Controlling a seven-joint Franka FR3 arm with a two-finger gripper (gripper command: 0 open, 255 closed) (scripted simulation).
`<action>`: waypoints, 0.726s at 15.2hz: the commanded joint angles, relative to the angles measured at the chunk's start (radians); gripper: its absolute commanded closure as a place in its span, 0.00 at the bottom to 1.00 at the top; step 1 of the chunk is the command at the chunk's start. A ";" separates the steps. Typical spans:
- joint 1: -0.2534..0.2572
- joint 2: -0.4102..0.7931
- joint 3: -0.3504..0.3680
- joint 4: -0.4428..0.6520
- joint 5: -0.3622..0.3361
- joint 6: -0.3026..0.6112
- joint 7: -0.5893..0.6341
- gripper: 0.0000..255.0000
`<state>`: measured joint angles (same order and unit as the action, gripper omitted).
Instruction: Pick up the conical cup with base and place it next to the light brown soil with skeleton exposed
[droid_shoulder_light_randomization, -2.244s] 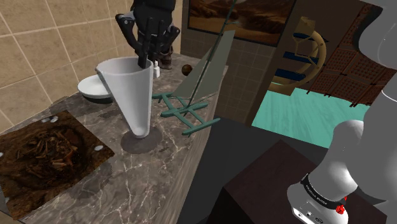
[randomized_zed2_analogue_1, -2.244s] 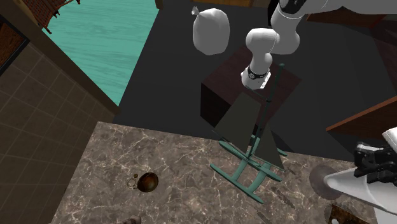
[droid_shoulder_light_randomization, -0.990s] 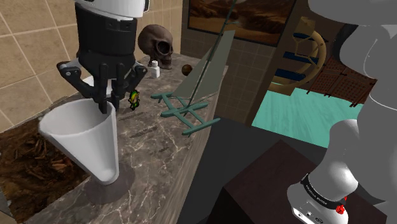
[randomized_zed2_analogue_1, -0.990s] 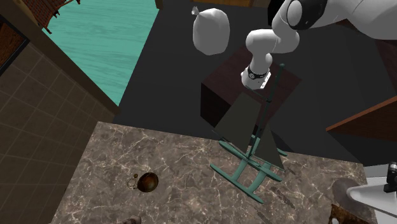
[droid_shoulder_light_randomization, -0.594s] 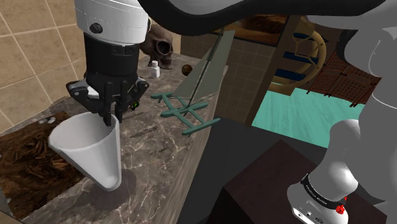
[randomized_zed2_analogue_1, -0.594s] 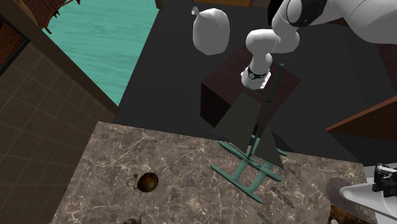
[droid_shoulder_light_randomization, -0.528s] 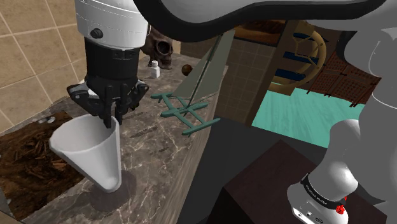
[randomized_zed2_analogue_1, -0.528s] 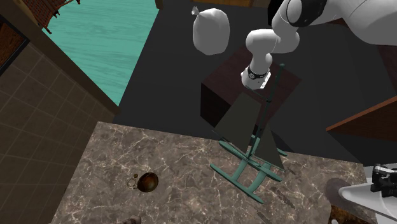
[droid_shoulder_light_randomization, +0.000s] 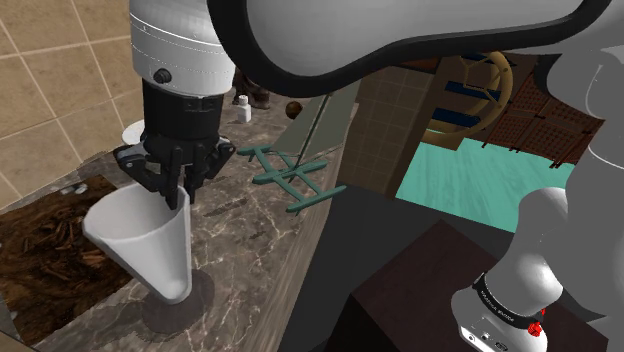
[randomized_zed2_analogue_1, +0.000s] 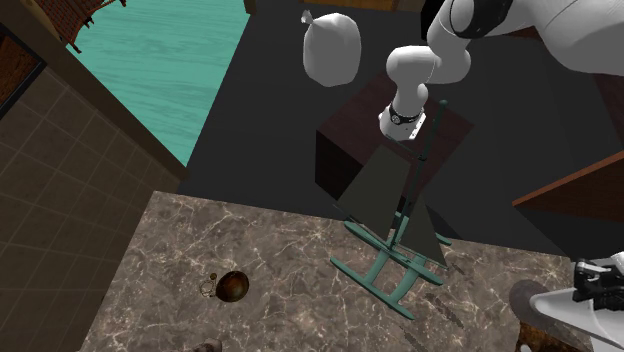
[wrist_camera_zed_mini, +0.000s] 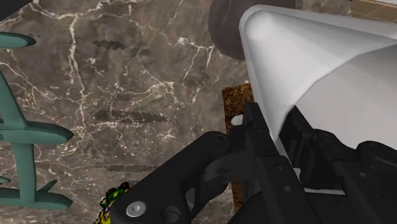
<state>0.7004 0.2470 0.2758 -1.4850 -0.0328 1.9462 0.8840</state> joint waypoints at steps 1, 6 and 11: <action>0.003 0.012 0.000 -0.002 -0.002 -0.004 0.003 1.00; 0.005 0.017 0.001 0.009 -0.004 -0.010 0.006 0.00; 0.001 -0.001 0.001 0.046 0.002 -0.064 0.001 0.00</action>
<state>0.7003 0.2521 0.2757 -1.4563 -0.0319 1.9054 0.8832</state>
